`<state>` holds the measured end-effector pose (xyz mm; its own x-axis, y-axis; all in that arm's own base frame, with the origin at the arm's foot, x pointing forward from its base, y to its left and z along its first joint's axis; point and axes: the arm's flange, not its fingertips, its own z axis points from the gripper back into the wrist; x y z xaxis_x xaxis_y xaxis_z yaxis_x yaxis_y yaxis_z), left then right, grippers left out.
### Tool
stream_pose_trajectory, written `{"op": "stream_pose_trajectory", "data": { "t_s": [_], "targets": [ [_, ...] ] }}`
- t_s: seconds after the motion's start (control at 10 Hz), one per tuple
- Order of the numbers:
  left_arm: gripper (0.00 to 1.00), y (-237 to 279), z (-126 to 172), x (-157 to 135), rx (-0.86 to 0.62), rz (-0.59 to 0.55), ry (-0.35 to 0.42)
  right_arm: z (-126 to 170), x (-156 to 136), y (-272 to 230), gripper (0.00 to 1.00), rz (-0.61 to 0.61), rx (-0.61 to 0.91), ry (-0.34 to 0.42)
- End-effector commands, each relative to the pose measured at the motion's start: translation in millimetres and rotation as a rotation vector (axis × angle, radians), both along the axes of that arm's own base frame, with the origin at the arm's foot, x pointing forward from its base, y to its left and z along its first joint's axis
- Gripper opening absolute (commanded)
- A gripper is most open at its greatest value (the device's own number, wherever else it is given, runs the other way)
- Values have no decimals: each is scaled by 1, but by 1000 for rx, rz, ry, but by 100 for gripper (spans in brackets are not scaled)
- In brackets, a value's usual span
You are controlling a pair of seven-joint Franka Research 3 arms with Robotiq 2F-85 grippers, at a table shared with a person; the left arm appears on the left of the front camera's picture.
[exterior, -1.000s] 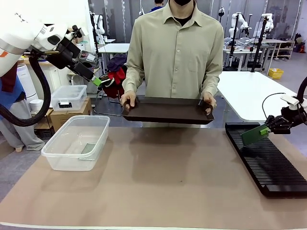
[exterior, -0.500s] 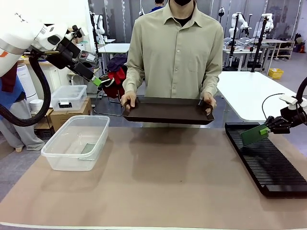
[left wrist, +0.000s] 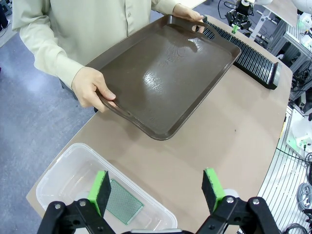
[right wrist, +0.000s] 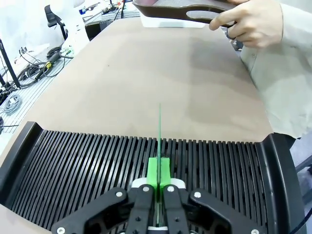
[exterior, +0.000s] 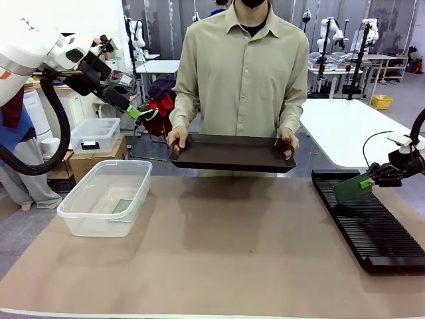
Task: Sort PCBs into racks and boxes based on the side picked up.
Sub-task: If the short side of the Blank PCB is picked up, insert it into the PCB Rack ; if the long side is picked up, place it in the Organizing box.
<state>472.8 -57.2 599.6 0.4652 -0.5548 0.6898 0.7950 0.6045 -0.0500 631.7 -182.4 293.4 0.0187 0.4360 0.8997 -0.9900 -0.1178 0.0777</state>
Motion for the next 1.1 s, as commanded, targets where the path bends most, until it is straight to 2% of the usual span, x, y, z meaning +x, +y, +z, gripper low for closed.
{"op": "stream_pose_trajectory", "data": {
  "t_s": [0.0,0.8,1.0],
  "targets": [
    [100,0,0,1,1,1,-2,2,-3,3,2,-2,25,7],
    [100,0,0,1,1,1,-2,-24,-9,-2,4,21,74,18],
    [100,0,0,1,1,1,-2,-26,-7,-5,24,15,71,27]
  ]
}}
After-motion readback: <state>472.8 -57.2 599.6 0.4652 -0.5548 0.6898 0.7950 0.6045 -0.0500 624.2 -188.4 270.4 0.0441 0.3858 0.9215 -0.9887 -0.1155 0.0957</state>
